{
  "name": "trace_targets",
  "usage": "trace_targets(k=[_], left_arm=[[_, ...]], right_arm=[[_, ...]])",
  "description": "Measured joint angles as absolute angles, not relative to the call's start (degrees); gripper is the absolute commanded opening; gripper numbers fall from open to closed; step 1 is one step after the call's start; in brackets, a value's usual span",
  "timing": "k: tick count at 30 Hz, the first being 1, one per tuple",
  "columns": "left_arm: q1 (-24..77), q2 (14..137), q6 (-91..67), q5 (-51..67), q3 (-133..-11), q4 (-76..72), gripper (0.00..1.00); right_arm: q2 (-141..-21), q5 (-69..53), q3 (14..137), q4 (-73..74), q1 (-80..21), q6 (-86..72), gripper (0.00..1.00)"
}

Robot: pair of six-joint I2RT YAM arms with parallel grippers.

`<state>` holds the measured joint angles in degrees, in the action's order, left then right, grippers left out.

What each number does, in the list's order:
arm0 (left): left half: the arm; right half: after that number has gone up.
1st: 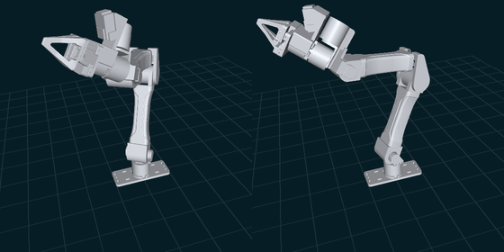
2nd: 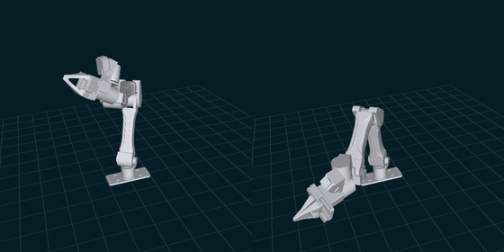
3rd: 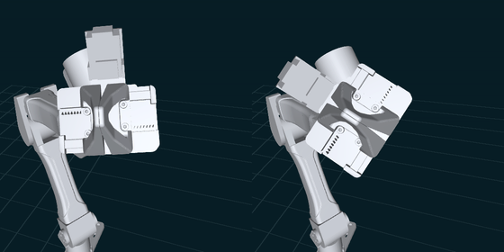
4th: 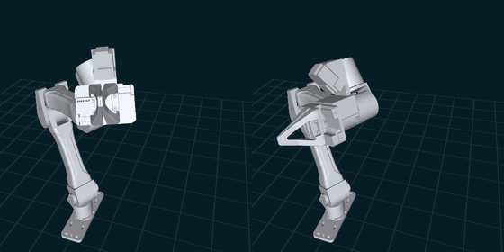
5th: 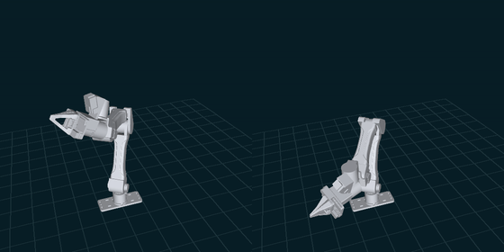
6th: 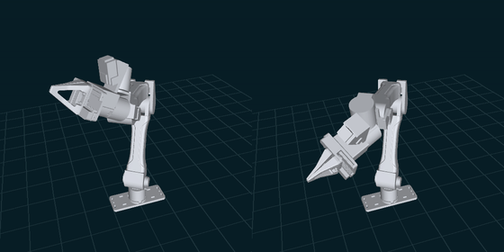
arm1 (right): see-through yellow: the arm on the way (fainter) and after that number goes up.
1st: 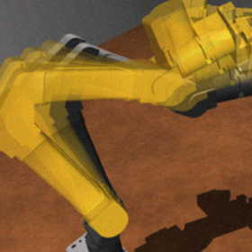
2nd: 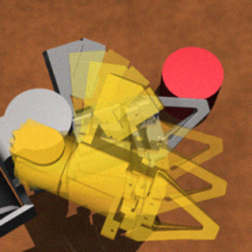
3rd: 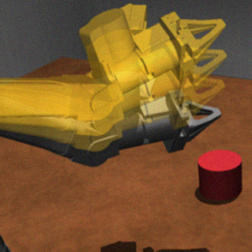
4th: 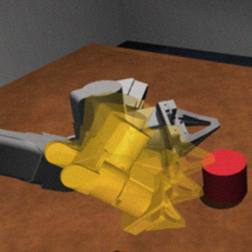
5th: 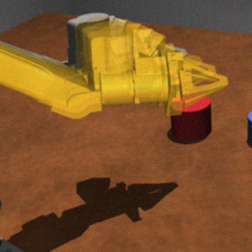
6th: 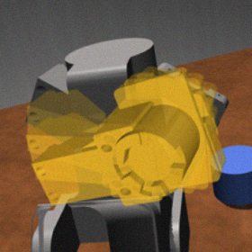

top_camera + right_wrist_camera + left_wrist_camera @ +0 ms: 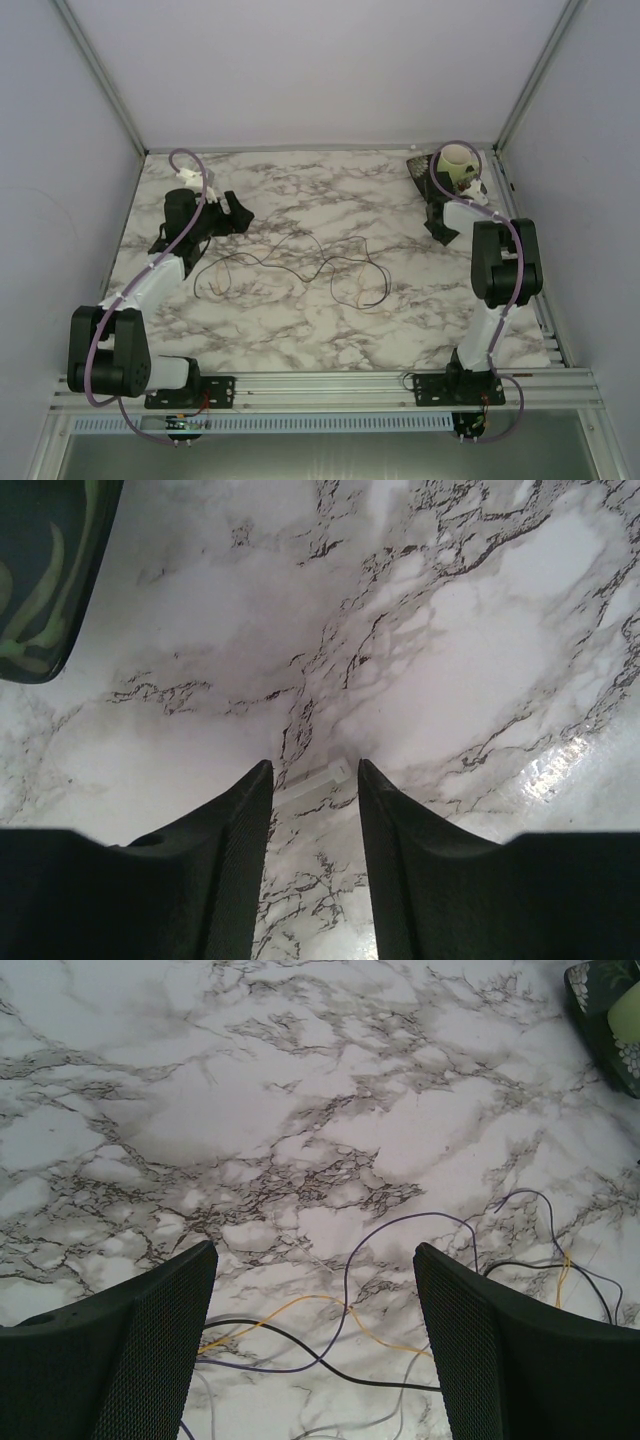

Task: Zip-tie the wires
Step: Pick up the ribbon at the center of the board.

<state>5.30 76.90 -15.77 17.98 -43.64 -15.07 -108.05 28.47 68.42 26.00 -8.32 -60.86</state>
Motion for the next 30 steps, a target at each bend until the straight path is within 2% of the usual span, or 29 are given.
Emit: trace_targets(k=[3, 6, 11, 16, 19, 30], left_arm=[[5.30, 76.93, -15.62, 18.02, -43.66, -15.07, 0.80], [5.30, 77.08, -15.59, 18.20, -43.68, -15.07, 0.80], [5.30, 77.34, -15.57, 18.61, -43.86, -15.07, 0.81], [5.30, 77.34, -15.44, 18.63, -43.90, -15.07, 0.80], [5.30, 77.34, -15.44, 18.68, -43.90, -15.07, 0.80], [5.30, 77.19, -15.44, 20.45, -43.90, -15.20, 0.80]], right_arm=[[-108.25, 28.82, 68.53, 26.02, -8.34, -60.58, 0.37], [-108.31, 29.06, 68.53, 26.04, -8.47, -60.10, 0.28], [-108.38, 29.34, 68.53, 26.22, -8.56, -59.35, 0.24], [-108.44, 29.91, 68.53, 26.39, -8.58, -58.89, 0.08], [-108.44, 30.22, 68.53, 26.59, -8.58, -58.48, 0.03], [-108.33, 31.53, 68.53, 27.20, -9.06, -57.36, 0.00]])
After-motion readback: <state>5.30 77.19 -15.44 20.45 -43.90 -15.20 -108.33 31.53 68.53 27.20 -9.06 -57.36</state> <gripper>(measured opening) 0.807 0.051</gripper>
